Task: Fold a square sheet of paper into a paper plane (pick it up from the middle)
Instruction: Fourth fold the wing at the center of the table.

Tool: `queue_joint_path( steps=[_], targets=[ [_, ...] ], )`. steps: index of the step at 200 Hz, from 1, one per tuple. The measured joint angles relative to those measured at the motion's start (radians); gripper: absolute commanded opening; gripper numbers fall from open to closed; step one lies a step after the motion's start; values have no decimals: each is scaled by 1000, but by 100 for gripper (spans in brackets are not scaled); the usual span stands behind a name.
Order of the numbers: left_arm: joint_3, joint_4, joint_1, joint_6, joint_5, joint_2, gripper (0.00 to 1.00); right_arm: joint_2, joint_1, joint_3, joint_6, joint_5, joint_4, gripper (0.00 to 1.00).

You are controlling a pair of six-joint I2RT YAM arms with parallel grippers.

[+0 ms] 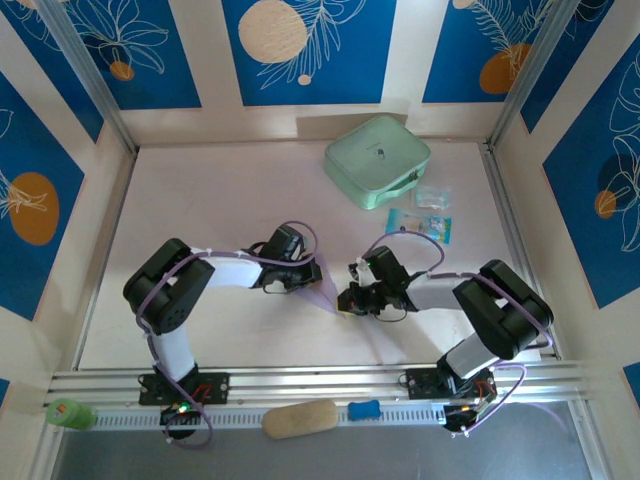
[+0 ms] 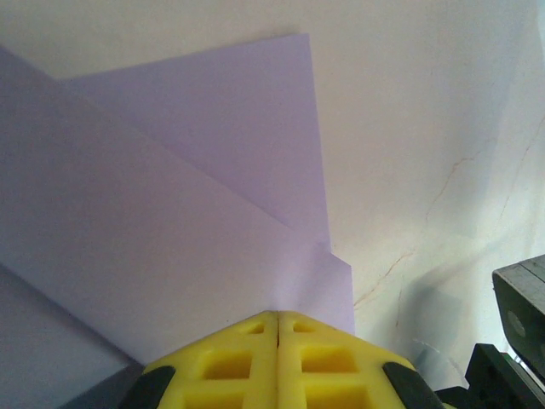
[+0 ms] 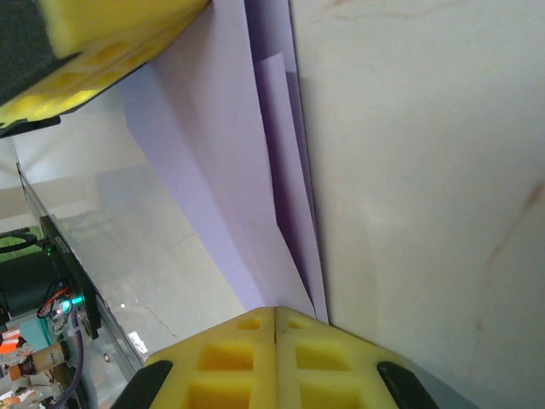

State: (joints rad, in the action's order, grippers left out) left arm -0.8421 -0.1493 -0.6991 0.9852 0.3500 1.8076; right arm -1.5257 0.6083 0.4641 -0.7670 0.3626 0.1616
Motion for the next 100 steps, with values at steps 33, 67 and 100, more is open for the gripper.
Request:
queue_joint_path(
  steps=[33,67,100],
  targets=[
    [0,0,0,0,2,0,0,35,0,-27,0,-12,-5,3],
    [0,0,0,0,2,0,0,68,0,-48,0,-24,-23,2],
    [0,0,-2,0,10,1,0,102,0,-64,0,-52,-42,2]
  ],
)
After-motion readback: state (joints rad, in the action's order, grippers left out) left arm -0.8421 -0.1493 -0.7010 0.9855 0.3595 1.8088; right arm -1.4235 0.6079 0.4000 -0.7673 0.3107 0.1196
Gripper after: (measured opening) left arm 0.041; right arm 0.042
